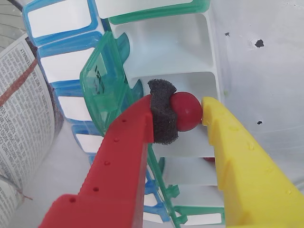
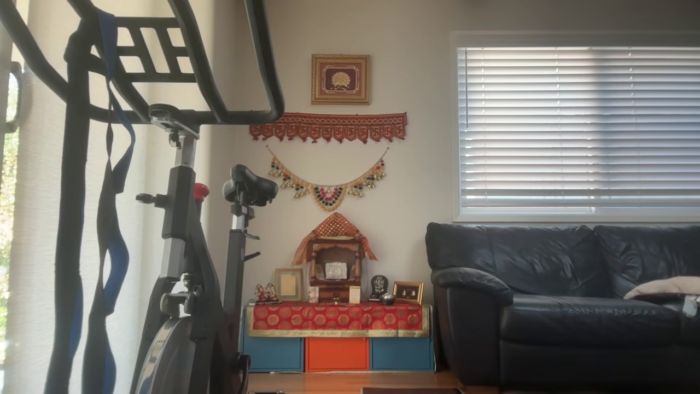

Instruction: Sort medicines into box.

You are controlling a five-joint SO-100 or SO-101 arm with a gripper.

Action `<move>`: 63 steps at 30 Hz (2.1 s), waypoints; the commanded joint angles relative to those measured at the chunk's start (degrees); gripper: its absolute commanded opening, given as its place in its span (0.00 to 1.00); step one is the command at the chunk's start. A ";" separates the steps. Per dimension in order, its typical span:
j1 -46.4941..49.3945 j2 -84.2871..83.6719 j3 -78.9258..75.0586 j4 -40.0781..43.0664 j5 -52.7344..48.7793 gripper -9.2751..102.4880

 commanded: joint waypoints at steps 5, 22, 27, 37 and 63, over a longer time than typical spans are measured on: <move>-1.85 1.93 -4.66 0.35 0.26 0.09; -2.29 -17.49 -37.44 21.09 -0.88 0.24; -2.20 -31.38 -62.40 28.92 0.35 0.25; -2.11 -22.15 -49.75 28.92 -0.53 0.26; -10.63 23.20 4.48 18.37 -3.08 0.09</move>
